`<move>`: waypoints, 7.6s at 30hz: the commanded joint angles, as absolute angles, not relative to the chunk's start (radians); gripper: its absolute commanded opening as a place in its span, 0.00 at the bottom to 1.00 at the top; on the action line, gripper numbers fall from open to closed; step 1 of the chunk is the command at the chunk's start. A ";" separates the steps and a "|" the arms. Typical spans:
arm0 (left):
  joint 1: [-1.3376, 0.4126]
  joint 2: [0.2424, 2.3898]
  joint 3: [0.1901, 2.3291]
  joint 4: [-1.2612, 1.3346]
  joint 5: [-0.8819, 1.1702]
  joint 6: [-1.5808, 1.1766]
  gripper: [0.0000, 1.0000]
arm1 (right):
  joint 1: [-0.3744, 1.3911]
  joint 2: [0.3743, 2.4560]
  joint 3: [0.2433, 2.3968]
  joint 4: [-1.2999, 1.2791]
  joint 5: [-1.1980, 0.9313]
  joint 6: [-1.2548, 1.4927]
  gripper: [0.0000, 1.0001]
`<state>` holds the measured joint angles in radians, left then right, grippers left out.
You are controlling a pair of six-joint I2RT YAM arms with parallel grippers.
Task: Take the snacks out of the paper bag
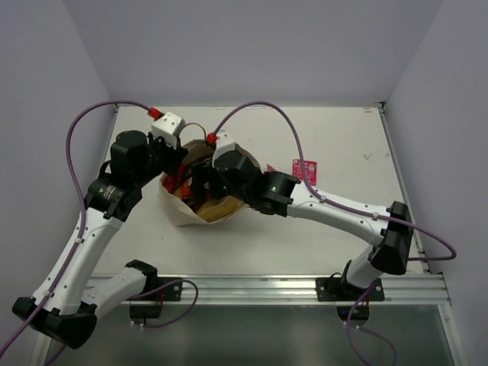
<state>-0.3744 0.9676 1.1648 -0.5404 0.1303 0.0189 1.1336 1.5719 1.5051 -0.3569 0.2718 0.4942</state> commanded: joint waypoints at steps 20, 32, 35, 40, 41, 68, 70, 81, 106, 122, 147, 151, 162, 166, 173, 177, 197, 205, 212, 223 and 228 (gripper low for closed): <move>-0.380 0.919 1.177 -0.512 0.121 0.011 0.00 | 1.097 1.557 1.506 -0.261 0.264 0.413 0.00; -0.380 0.940 1.189 -0.514 0.058 -0.020 0.00 | 1.088 1.220 1.601 -0.399 0.221 0.295 0.00; -0.380 0.942 1.187 -0.514 0.045 -0.018 0.00 | 1.030 1.110 1.575 -0.400 0.267 0.290 0.00; -0.380 0.948 1.187 -0.514 0.046 -0.015 0.00 | 0.830 1.008 1.503 -0.425 0.287 0.298 0.00; -0.380 0.948 1.187 -0.514 0.048 -0.015 0.00 | 0.745 1.000 1.487 -0.425 0.275 0.299 0.00; -0.380 0.950 1.189 -0.525 0.101 0.035 0.00 | 0.066 1.729 1.241 0.128 -0.230 0.304 0.30; -0.380 0.950 1.184 -0.523 0.107 0.037 0.00 | 0.060 1.737 1.273 0.028 -0.137 0.299 0.49; -0.380 0.931 1.196 -0.529 0.126 0.066 0.00 | 0.270 1.243 1.227 -0.182 -0.163 0.091 0.74; -0.382 0.900 1.200 -0.532 0.327 0.106 0.00 | 0.974 1.463 1.193 0.052 -0.082 -0.216 0.70; -0.382 0.897 1.181 -0.552 0.327 0.130 0.00 | 0.974 1.503 1.175 -0.166 -0.190 -0.494 0.70; -0.382 0.910 1.184 -0.558 0.391 0.140 0.00 | 0.974 1.531 1.193 -0.124 -0.163 -0.580 0.65; -0.382 0.914 1.181 -0.557 0.396 0.140 0.00 | 0.974 1.558 1.204 -0.114 -0.189 -0.574 0.64; -0.382 0.920 1.178 -0.557 0.368 0.140 0.00 | 0.976 1.617 1.267 -0.181 -0.284 -0.555 0.20; -0.382 0.927 1.175 -0.555 0.350 0.133 0.00 | 0.979 1.560 1.284 -0.225 -0.316 -0.552 0.00; -0.382 0.919 1.169 -0.543 0.298 0.123 0.00 | 0.986 1.370 1.284 -0.242 -0.348 -0.529 0.00; -0.382 0.916 1.172 -0.541 0.267 0.118 0.00 | 0.986 1.234 1.290 -0.230 -0.371 -0.512 0.00; -0.382 0.916 1.160 -0.529 0.128 0.089 0.00 | 0.829 0.827 1.174 -0.066 0.334 -0.261 0.00; -0.382 0.896 1.135 -0.508 0.084 0.080 0.00 | 0.652 0.713 0.924 -0.075 0.488 0.022 0.00; -0.382 0.893 1.129 -0.495 0.115 0.084 0.00 | 0.635 0.725 0.732 -0.140 0.319 0.245 0.00; -0.382 0.867 1.152 -0.509 0.208 0.113 0.00 | 0.365 1.041 0.808 -0.242 0.270 0.368 0.25; -0.382 0.871 1.151 -0.518 0.233 0.115 0.00 | 0.359 1.100 0.966 -0.371 0.330 0.309 0.54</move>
